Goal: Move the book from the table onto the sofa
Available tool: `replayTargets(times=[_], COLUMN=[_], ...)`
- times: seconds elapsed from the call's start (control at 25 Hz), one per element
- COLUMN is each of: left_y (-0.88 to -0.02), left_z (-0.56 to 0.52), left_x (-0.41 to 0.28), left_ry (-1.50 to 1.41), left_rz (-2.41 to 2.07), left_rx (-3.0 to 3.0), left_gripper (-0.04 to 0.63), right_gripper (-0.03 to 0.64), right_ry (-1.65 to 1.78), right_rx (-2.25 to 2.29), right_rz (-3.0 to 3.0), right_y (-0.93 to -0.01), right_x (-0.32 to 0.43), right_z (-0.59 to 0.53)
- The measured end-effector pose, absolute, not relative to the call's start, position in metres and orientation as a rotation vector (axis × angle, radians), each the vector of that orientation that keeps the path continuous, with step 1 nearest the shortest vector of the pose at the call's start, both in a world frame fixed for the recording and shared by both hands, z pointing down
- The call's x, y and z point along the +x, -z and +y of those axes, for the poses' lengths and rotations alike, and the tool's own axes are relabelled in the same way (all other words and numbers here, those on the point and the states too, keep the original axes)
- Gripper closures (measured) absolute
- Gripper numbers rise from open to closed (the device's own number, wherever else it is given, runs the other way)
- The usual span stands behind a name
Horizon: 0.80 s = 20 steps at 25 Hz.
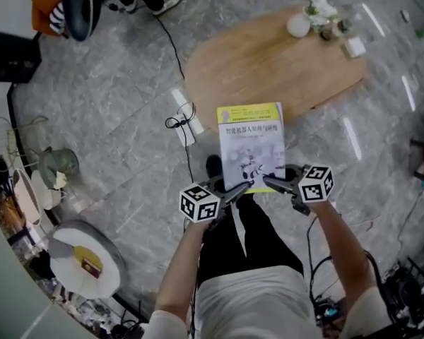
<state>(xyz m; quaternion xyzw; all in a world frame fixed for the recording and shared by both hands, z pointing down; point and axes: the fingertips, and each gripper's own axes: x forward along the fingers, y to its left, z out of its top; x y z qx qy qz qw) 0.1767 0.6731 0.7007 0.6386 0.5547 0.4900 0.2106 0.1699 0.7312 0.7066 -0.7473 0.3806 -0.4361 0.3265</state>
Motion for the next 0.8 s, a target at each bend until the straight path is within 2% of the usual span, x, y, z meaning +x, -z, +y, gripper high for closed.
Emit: replayTargets(times=[0.52, 0.8], left_y=[-0.560, -0.500], left_z=[0.633, 0.561], left_x=[0.161, 0.147], left_ry=[-1.209, -1.120], left_rz=[1.377, 1.264], left_rx=[1.903, 1.991], left_gripper=[0.468, 0.466], right_gripper=[0.486, 0.485], right_ry=[1.180, 1.203], right_rx=[-1.966, -1.933], right_rz=[1.236, 1.385], right_y=[-0.571, -0.512], right_x=[0.163, 0.156], right_z=[0.692, 0.619])
